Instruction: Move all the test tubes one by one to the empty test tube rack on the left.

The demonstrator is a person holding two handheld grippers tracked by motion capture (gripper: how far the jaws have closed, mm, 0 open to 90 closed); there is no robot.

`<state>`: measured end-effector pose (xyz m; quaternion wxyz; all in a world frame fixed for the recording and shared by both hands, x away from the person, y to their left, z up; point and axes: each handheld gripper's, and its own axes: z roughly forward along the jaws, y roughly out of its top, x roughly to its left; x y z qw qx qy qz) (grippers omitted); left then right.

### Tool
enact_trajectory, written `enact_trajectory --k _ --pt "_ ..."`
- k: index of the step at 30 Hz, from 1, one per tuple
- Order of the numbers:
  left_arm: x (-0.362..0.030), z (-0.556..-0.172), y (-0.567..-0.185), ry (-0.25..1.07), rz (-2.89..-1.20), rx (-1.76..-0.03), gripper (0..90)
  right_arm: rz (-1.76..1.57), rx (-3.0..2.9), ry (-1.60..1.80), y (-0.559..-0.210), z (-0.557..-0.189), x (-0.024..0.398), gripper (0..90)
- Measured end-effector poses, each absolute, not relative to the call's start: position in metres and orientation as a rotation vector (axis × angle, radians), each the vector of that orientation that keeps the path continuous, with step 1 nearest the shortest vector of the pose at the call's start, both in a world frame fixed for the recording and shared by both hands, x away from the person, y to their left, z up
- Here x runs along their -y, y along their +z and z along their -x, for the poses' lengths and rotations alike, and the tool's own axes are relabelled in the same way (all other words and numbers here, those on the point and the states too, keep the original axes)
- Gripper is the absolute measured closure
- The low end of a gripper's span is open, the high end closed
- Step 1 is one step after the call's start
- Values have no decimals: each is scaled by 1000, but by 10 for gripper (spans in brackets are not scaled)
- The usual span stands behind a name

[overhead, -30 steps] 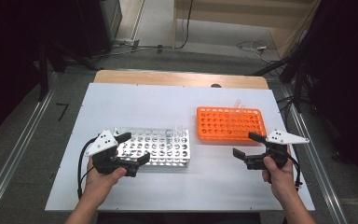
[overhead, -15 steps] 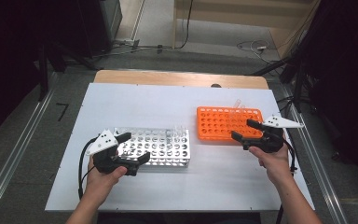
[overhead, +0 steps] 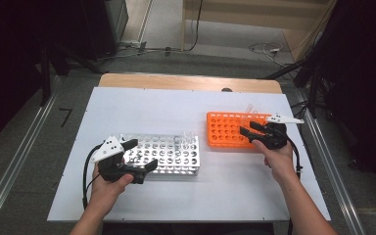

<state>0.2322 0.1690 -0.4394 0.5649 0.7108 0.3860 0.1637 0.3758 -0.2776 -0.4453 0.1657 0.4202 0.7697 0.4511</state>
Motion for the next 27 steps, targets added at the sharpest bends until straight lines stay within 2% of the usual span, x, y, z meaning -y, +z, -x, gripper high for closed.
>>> enact_trajectory --k 10,27 --pt "-169 -233 -439 395 -1661 -912 0 -1235 -2200 1209 -457 -393 270 571" --pt "-171 -232 -437 407 -1659 -910 0 -1234 -2161 1153 -467 -403 261 674"
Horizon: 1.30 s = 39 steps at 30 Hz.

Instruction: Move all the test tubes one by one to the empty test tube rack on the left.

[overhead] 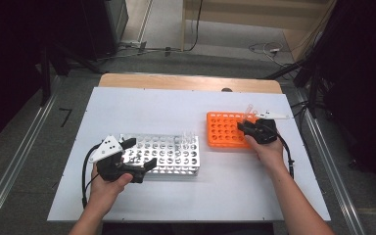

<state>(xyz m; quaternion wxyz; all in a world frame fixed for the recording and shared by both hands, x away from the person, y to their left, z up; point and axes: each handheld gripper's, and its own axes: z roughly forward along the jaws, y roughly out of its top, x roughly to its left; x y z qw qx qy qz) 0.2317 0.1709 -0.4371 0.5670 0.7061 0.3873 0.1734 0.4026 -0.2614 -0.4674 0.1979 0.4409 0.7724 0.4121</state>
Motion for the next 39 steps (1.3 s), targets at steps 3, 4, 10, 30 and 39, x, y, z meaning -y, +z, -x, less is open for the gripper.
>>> enact_trajectory --k 3,4,10,30,39 --pt "-171 -232 -437 409 -1659 -911 0 -1234 -2154 1154 -468 -403 261 685" --pt "-171 -232 -437 406 -1659 -913 0 -1235 -2149 1154 -468 -402 260 687" --pt "-170 -232 -437 411 -1659 -912 0 -1244 -2129 1144 -469 -402 258 698" --pt "-164 -233 -438 405 -1678 -906 0 -1252 -2088 1163 -472 -400 255 737" --pt "-163 -234 -438 404 -1680 -905 0 -1227 -2078 1195 -468 -399 255 740"
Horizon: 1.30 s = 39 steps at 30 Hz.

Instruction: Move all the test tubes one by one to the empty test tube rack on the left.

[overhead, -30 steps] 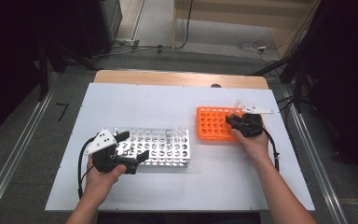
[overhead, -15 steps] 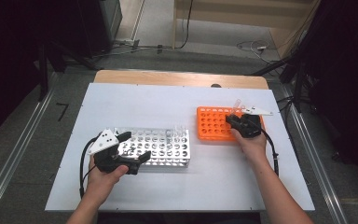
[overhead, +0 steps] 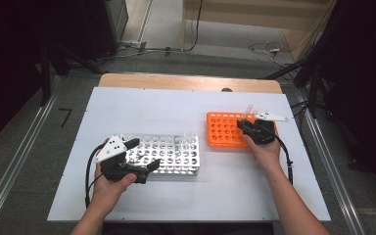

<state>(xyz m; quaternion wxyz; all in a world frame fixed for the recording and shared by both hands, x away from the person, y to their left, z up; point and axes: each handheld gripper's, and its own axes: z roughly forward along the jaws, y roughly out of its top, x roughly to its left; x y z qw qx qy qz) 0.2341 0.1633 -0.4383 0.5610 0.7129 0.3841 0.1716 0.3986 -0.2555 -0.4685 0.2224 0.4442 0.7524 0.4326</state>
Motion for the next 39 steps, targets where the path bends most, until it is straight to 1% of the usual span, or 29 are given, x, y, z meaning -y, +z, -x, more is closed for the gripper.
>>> enact_trajectory --k 10,18,19,32,39 --pt "-163 -234 -437 405 -1680 -902 0 -1198 -2041 1241 -453 -389 261 740" --pt "-161 -233 -435 403 -1686 -884 3 -1119 -2065 1302 -432 -362 259 740" --pt "-161 -233 -435 403 -1686 -884 3 -1119 -2065 1302 -432 -362 259 740" --pt "-158 -232 -431 401 -1690 -862 5 -1017 -2157 1358 -420 -308 254 739" --pt "-154 -229 -428 397 -1700 -839 5 -966 -2177 1375 -421 -283 249 739"
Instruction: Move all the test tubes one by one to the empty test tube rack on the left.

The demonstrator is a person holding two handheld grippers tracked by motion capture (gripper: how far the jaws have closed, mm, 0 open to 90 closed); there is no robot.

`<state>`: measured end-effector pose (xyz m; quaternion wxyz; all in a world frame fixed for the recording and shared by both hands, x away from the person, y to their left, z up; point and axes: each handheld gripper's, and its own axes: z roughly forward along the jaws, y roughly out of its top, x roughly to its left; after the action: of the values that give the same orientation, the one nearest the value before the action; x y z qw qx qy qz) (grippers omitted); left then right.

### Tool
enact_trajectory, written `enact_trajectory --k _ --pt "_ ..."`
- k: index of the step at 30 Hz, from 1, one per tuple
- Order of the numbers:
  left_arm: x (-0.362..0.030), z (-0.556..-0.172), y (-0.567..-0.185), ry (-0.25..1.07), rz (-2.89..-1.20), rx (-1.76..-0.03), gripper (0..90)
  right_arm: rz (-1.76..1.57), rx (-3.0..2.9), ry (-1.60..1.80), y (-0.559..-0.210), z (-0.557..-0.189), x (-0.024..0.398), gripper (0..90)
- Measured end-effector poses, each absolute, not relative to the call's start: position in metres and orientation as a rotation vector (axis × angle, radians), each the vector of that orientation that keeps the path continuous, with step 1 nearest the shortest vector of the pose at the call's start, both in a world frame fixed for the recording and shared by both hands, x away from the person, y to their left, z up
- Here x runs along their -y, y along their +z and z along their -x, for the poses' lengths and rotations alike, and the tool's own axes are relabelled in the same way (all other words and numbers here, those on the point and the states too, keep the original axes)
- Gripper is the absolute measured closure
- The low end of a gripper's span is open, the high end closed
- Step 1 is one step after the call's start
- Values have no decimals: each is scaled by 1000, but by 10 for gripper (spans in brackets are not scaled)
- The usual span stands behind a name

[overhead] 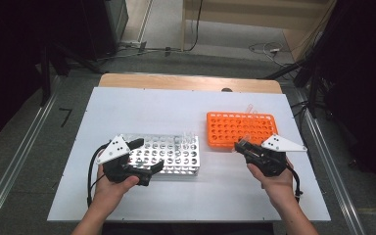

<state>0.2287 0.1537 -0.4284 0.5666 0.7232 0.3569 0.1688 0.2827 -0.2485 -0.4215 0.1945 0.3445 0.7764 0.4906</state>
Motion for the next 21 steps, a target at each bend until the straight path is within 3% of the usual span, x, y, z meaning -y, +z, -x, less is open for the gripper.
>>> enact_trajectory --k 21 --pt "-129 -219 -423 347 -1731 -767 33 -800 -2343 1445 -425 -231 206 738"
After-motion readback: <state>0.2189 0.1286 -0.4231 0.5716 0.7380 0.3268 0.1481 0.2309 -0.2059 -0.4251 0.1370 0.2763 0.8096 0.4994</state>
